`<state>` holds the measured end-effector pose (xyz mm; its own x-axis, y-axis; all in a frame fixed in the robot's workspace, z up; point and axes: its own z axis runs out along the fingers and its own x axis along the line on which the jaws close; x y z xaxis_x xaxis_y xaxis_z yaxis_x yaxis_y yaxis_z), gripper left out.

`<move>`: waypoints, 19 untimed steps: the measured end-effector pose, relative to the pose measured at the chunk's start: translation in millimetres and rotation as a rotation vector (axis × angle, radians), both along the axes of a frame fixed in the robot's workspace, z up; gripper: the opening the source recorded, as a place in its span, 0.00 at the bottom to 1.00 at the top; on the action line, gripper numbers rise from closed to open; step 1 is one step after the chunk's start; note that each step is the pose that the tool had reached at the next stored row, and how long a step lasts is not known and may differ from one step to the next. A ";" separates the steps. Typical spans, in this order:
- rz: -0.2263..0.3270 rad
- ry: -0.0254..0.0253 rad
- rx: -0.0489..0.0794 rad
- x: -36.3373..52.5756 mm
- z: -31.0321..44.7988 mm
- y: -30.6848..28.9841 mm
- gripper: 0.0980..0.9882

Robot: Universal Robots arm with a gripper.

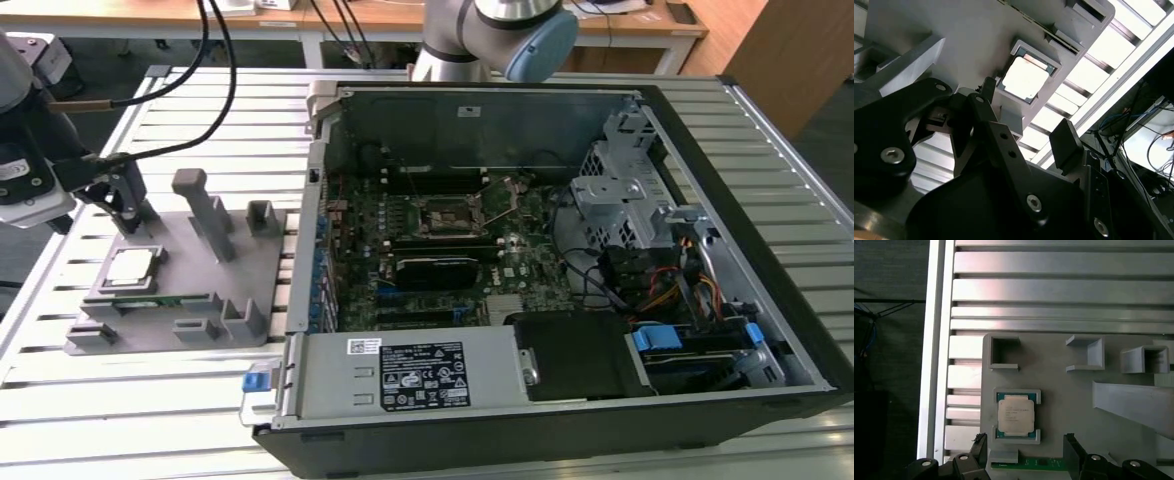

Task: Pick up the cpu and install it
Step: 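Pick up the cpu and move it towards the insertion slot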

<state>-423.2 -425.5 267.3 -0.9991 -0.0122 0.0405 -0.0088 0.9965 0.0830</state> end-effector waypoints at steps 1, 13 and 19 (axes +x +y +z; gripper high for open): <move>0.003 -0.0026 0.000 -0.6 -0.9 0.0 0.68; 0.063 -0.0049 0.001 -2.6 -18.1 -0.5 0.68; 0.063 -0.0048 0.001 -3.2 -25.5 -0.5 0.68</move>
